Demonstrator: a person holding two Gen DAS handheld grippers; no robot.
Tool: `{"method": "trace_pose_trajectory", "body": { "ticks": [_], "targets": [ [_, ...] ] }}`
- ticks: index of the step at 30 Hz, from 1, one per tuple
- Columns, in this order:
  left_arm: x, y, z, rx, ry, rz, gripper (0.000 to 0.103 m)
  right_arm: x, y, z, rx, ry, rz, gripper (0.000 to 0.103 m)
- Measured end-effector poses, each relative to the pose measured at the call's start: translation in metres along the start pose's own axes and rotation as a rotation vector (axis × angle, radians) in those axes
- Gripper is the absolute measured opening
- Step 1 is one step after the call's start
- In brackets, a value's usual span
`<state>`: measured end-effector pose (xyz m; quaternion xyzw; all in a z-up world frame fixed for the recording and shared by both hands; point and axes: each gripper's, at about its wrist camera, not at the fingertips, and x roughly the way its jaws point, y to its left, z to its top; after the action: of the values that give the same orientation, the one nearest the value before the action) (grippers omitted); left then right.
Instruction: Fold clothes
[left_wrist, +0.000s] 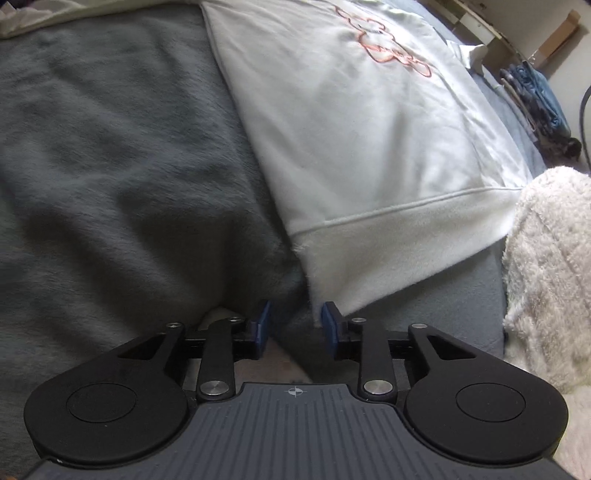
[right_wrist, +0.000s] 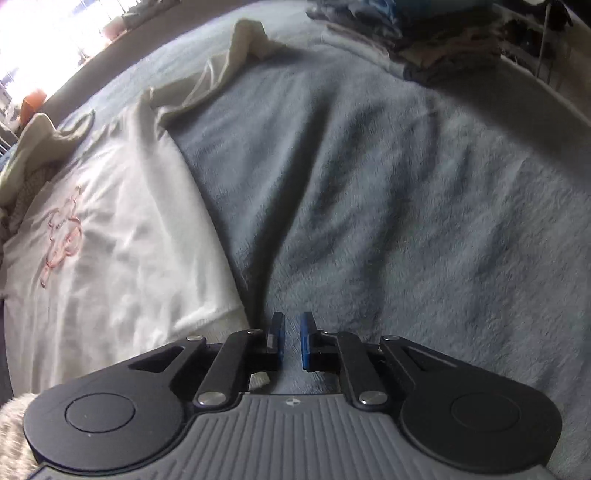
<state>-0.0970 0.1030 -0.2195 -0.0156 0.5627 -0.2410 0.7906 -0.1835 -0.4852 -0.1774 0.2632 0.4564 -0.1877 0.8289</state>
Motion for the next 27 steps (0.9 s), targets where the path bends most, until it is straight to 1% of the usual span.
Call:
{"method": "trace_pose_trajectory", "body": {
  "ticks": [2,4,6,8,10,12,14,16,20,23,26,27],
  "targets": [
    [-0.009,0.006,0.009,-0.011,-0.025,0.034,0.030,-0.011,0.018,0.015,-0.026,-0.057,0.055,0.009],
    [-0.019,0.012,0.022,-0.034,-0.061,0.050,0.030,-0.017,0.049,0.032,-0.075,-0.104,0.133,0.009],
    [-0.030,0.019,0.037,-0.060,-0.104,0.059,0.031,-0.019,0.089,0.048,-0.137,-0.137,0.227,0.009],
    [-0.036,0.026,0.057,-0.092,-0.147,0.070,0.033,-0.015,0.135,0.060,-0.205,-0.141,0.326,0.009],
    [-0.039,0.035,0.077,-0.135,-0.190,0.086,0.036,0.000,0.193,0.067,-0.289,-0.106,0.432,0.009],
    [-0.036,0.046,0.099,-0.197,-0.229,0.087,0.038,0.019,0.247,0.061,-0.376,-0.055,0.491,0.009],
    [-0.029,0.057,0.115,-0.244,-0.263,0.090,0.039,0.040,0.300,0.046,-0.451,0.007,0.543,0.009],
    [-0.021,0.068,0.130,-0.289,-0.297,0.094,0.039,0.062,0.341,0.024,-0.493,0.076,0.580,0.009],
    [-0.008,0.092,0.159,-0.379,-0.355,0.100,0.040,0.110,0.394,-0.020,-0.513,0.224,0.621,0.009],
    [-0.004,0.114,0.168,-0.426,-0.407,0.144,0.040,0.139,0.419,-0.047,-0.521,0.329,0.649,0.009],
    [-0.013,0.147,0.174,-0.521,-0.504,0.233,0.040,0.159,0.433,-0.064,-0.508,0.363,0.685,0.009],
    [-0.017,0.162,0.178,-0.568,-0.526,0.272,0.040,0.165,0.434,-0.066,-0.498,0.367,0.696,0.009]
  ]
}}
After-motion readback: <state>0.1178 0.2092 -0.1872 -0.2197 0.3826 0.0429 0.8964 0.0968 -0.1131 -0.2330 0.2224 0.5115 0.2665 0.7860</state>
